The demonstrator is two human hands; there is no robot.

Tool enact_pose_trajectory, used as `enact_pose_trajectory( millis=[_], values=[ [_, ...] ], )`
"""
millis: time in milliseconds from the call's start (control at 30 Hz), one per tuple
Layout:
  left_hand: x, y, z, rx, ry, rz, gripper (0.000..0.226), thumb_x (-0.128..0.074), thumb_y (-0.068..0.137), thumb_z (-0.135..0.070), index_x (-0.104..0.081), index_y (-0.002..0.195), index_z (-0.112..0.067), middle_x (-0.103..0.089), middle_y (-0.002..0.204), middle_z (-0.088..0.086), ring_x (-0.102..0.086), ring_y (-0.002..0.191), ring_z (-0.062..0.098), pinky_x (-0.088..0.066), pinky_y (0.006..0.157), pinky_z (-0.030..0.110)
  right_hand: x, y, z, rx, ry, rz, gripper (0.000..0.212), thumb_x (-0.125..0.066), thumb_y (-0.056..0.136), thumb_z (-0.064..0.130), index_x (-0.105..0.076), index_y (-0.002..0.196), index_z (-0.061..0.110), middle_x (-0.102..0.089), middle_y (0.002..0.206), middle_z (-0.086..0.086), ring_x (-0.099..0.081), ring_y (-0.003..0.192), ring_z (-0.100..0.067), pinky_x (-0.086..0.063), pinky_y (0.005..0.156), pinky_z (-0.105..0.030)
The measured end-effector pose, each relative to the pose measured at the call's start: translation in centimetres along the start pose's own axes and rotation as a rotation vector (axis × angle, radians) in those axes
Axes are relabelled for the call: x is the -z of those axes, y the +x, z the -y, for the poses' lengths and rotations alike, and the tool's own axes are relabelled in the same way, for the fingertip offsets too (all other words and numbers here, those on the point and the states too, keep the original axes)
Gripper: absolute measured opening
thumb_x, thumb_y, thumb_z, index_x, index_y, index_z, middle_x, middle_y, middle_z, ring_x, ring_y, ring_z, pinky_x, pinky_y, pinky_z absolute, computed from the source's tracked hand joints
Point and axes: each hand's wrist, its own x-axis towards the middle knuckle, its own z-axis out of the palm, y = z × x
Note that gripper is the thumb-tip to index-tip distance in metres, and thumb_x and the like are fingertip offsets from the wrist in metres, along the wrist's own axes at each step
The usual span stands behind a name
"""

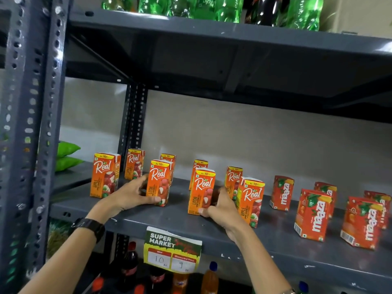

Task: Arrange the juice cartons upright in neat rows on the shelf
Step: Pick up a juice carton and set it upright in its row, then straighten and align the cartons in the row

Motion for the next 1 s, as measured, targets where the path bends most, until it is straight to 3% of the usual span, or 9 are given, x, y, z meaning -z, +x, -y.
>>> enact_pose_trajectory(
  millis=[167,300,467,633,700,767,833,933,1000],
  values=[
    [0.0,0.2,0.0,0.000,-0.044,0.015,0.106,-0.081,0.027,-0.065,-0.037,0.120,-0.038,-0.053,0.109,-0.020,-0.052,0.103,0.001,-0.041,0.086,0.023,0.0,-0.2,0.1,0.000,-0.009,-0.002,0.057,-0.068,0.079,0.004,-0.035,0.122,0.018,-0.052,0.131,-0.004,-0.050,0.123,-0.023,-0.042,0.100,-0.037],
    [0.1,-0.1,0.1,-0.002,-0.070,0.034,0.104,-0.083,0.030,-0.061,-0.039,0.121,-0.038,-0.055,0.113,-0.016,-0.053,0.107,0.005,-0.042,0.087,0.024,-0.1,-0.3,0.2,-0.004,-0.026,-0.002,0.058,-0.067,0.080,0.006,-0.033,0.126,0.016,-0.051,0.133,-0.005,-0.049,0.124,-0.024,-0.041,0.101,-0.037],
    [0.2,0.0,0.3,-0.005,-0.104,0.027,0.079,-0.085,0.046,-0.045,-0.045,0.114,-0.040,-0.057,0.119,-0.009,-0.054,0.112,0.011,-0.043,0.094,0.030,-0.3,-0.3,0.3,-0.004,-0.075,-0.029,0.061,-0.068,0.080,0.008,-0.032,0.128,0.012,-0.050,0.134,-0.007,-0.049,0.125,-0.026,-0.043,0.100,-0.038],
    [0.1,-0.7,-0.6,-0.040,-0.105,-0.022,0.122,-0.086,0.028,-0.055,-0.028,0.133,-0.034,-0.054,0.113,-0.015,-0.053,0.105,0.005,-0.043,0.084,0.022,0.1,-1.0,0.2,-0.012,-0.006,-0.013,0.053,-0.071,0.077,0.009,-0.036,0.114,0.018,-0.054,0.130,-0.007,-0.053,0.117,-0.022,-0.043,0.096,-0.034],
    [-0.3,-1.1,-1.3,-0.081,-0.161,-0.118,0.120,-0.087,0.038,-0.046,-0.024,0.139,-0.031,-0.053,0.122,-0.008,-0.051,0.109,0.010,-0.041,0.091,0.027,0.3,-2.0,0.0,0.014,-0.002,-0.028,0.057,-0.072,0.077,0.013,-0.036,0.121,0.017,-0.054,0.124,-0.002,-0.052,0.108,-0.015,-0.042,0.089,-0.028],
    [-1.7,-1.7,-2.3,-0.200,-0.206,-0.324,0.092,-0.081,0.065,-0.020,-0.029,0.140,-0.023,-0.048,0.135,0.002,-0.047,0.117,0.014,-0.037,0.097,0.029,0.5,-3.5,-0.3,0.087,0.038,-0.095,0.061,-0.072,0.077,0.015,-0.036,0.127,0.018,-0.051,0.124,0.000,-0.049,0.114,-0.013,-0.039,0.090,-0.024],
    [-3.5,-2.1,-4.1,-0.322,-0.201,-0.532,0.072,-0.070,0.073,-0.007,-0.037,0.135,-0.023,-0.046,0.137,0.001,-0.044,0.124,0.014,-0.033,0.103,0.031,1.2,-5.2,-0.5,0.197,0.123,-0.160,0.054,-0.071,0.078,0.014,-0.041,0.123,0.023,-0.052,0.126,0.003,-0.049,0.120,-0.011,-0.041,0.095,-0.022],
    [-9.0,-2.7,-7.5,-0.443,-0.101,-0.768,0.058,-0.072,0.075,-0.017,-0.046,0.123,-0.036,-0.046,0.134,-0.004,-0.040,0.123,0.007,-0.034,0.105,0.040,4.5,-7.7,-0.8,0.395,0.181,-0.364,0.038,-0.069,0.079,0.012,-0.052,0.108,0.029,-0.061,0.108,0.013,-0.059,0.103,0.001,-0.048,0.090,-0.017],
    [-12.2,-2.6,-9.9,-0.329,0.175,-1.022,0.066,-0.073,0.073,-0.025,-0.041,0.131,-0.030,-0.031,0.147,0.008,-0.022,0.136,0.027,-0.022,0.108,0.057,8.2,-8.7,-1.4,0.487,0.182,-0.529,0.034,-0.069,0.078,0.009,-0.054,0.098,0.033,-0.062,0.099,0.015,-0.060,0.096,0.003,-0.049,0.085,-0.016]
  ],
)
